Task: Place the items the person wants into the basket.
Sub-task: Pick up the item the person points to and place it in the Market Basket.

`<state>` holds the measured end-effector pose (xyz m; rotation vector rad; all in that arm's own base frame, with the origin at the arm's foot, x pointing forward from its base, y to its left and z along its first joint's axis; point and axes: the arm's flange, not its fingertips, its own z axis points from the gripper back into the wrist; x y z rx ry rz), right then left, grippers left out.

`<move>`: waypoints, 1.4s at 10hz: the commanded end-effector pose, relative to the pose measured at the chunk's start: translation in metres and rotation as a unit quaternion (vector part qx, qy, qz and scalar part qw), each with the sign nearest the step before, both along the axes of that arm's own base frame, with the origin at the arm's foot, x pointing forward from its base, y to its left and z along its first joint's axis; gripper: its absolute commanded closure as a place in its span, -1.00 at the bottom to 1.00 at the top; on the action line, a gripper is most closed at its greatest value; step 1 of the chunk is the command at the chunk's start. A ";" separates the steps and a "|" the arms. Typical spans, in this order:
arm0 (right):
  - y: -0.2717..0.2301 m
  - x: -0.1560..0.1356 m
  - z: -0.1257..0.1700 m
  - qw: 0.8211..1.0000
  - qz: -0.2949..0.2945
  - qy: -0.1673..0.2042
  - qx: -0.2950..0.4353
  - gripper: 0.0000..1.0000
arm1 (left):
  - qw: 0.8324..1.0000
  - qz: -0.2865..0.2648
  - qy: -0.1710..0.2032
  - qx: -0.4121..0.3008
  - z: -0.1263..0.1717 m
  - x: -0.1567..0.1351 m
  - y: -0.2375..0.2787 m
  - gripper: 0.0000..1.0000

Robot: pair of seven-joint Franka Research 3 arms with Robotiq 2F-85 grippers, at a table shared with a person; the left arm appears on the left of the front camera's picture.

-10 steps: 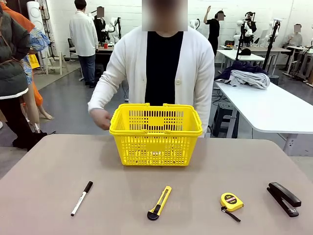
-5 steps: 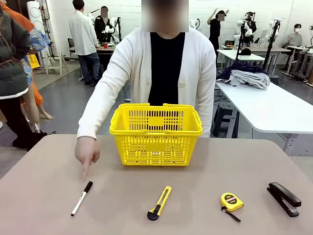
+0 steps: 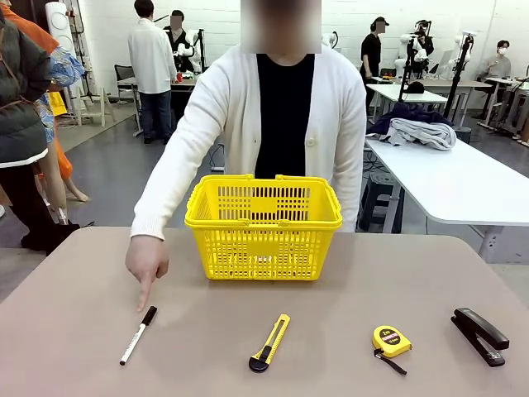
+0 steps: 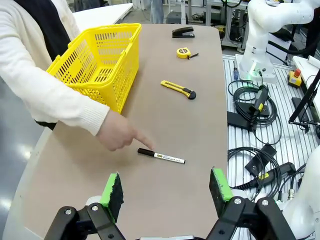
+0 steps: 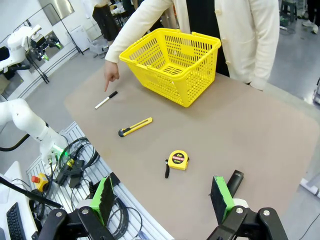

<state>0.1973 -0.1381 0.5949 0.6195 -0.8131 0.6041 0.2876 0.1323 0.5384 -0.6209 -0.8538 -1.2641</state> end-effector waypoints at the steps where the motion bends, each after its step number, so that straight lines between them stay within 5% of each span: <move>1: 0.001 0.002 -0.001 1.000 0.007 -0.002 0.004 -1.00 | 0.996 0.073 0.039 0.026 0.010 0.011 -0.014 -0.80; 3: 0.001 0.002 -0.001 1.000 0.007 -0.002 0.004 -1.00 | 0.969 0.152 0.158 0.112 0.033 0.032 -0.060 -0.80; 7: 0.001 0.002 -0.001 1.000 0.007 -0.002 0.004 -1.00 | 0.869 0.241 0.289 0.320 0.027 0.063 -0.171 -0.80; 9: 0.001 0.002 -0.001 1.000 0.007 -0.002 0.004 -1.00 | 0.839 0.257 0.306 0.368 0.003 0.066 -0.212 -0.80; 14: 0.001 0.002 -0.001 1.000 0.007 -0.002 0.004 -1.00 | 0.837 0.302 0.278 0.362 -0.054 0.066 -0.236 -0.80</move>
